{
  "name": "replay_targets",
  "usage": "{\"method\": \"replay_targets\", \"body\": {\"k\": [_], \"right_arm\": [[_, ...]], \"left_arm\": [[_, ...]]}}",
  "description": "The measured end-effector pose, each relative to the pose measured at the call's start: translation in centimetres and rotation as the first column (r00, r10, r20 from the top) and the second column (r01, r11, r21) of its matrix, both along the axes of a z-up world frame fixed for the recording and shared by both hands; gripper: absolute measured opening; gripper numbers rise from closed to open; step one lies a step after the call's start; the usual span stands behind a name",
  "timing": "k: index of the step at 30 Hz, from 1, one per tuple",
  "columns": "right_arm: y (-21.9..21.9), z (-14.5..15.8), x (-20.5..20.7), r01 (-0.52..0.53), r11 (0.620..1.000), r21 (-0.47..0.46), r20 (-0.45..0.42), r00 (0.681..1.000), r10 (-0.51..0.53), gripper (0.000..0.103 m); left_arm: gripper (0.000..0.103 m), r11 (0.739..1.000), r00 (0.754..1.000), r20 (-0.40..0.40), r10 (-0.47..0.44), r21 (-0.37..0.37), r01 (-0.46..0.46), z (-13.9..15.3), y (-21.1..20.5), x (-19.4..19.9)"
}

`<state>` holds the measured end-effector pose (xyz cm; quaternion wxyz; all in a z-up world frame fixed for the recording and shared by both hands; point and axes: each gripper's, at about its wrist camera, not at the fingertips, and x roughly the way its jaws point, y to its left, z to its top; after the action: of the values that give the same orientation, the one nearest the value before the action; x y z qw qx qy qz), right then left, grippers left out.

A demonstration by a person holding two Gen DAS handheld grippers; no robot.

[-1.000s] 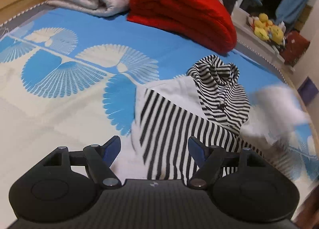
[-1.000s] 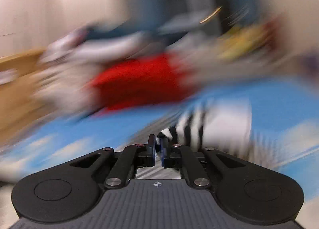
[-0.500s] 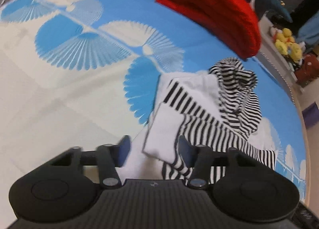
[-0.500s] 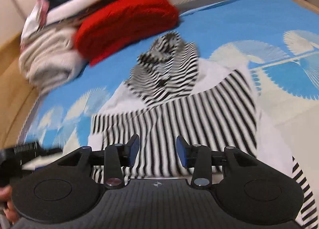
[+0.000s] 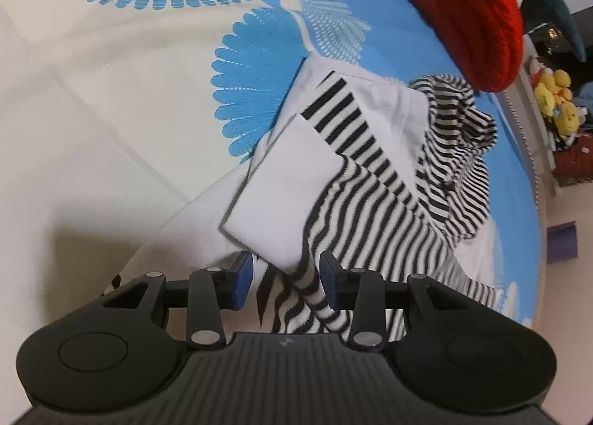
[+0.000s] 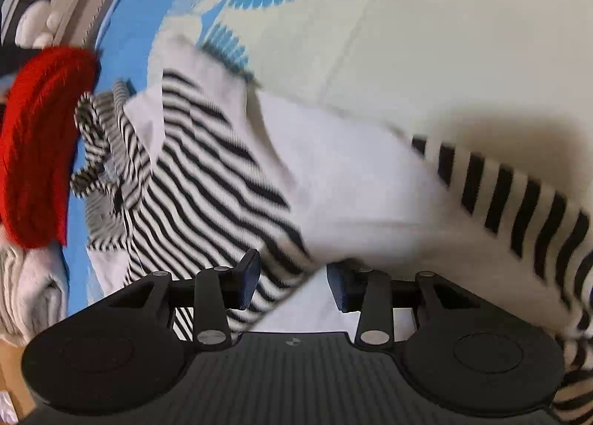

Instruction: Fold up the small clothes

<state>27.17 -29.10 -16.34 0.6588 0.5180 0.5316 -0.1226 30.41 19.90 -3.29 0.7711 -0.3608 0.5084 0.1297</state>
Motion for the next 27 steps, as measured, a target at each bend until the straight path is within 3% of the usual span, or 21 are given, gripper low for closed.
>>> {"method": "replay_targets", "body": {"k": [1,2,3,6,9,11,13,15,17,20,22,24,27], "right_arm": [[-0.3,-0.3,0.2,0.011,1.0,0.011,-0.002,1.0,-0.011,0.039],[-0.6,-0.6,0.2,0.031,0.999,0.026,-0.009,0.999,-0.031,0.033],[-1.1,-0.7,0.0,0.06,0.998,0.033,-0.018,0.998,-0.059,0.013],[-3.1,0.7,-1.2,0.154,0.987,0.041,0.024,0.988,-0.155,0.01],[-4.3,3.3,-2.1,0.225,0.974,-0.019,0.104,0.969,-0.222,0.01],[-5.0,3.8,-2.8,0.273,0.959,-0.082,0.103,0.959,-0.264,0.01],[-5.3,2.8,-3.2,0.285,0.954,-0.087,0.028,0.958,-0.284,0.013],[-4.9,1.5,-3.0,0.253,0.965,-0.065,-0.067,0.964,-0.257,0.02],[-4.0,1.7,-3.0,0.201,0.977,-0.076,-0.092,0.974,-0.208,0.02],[-2.0,4.2,-2.4,0.093,0.986,-0.136,-0.006,0.996,-0.094,0.026],[-0.6,6.3,-1.4,0.014,0.984,-0.18,0.103,0.995,0.005,0.039],[0.2,7.6,-0.3,-0.052,0.976,-0.213,0.187,0.978,0.093,0.045],[0.2,8.1,0.8,-0.093,0.955,-0.282,0.206,0.966,0.155,0.045]], "left_arm": [[0.035,1.0,1.0,-0.001,0.006,0.019,-0.006,0.0,-0.1,0.3],[0.018,0.999,1.0,0.001,0.007,0.048,-0.007,0.2,-0.4,0.4],[0.005,0.996,1.0,0.011,0.0,0.084,-0.001,0.5,-0.8,0.4],[0.004,0.986,0.989,0.103,-0.106,0.142,0.091,2.4,-2.7,0.8],[0.005,0.951,0.947,0.183,-0.265,0.21,0.226,4.2,-5.4,1.0],[0.004,0.951,0.944,0.17,-0.284,0.178,0.254,3.8,-5.8,1.0],[0.004,0.963,0.967,0.096,-0.237,0.152,0.221,2.6,-5.2,0.9],[0.004,0.975,0.986,0.027,-0.166,0.151,0.16,1.7,-3.9,0.4],[0.001,0.978,0.993,0.035,-0.117,0.18,0.109,2.2,-2.9,-0.1],[0.0,0.945,0.978,0.161,-0.13,0.319,0.073,5.3,-3.1,-1.2],[0.0,0.921,0.959,0.224,-0.175,0.381,0.079,6.7,-3.9,-1.8],[0.006,0.928,0.954,0.224,-0.2,0.355,0.112,6.4,-4.2,-1.7],[0.012,0.975,0.977,0.138,-0.164,0.171,0.14,3.5,-3.2,-1.0]]}}
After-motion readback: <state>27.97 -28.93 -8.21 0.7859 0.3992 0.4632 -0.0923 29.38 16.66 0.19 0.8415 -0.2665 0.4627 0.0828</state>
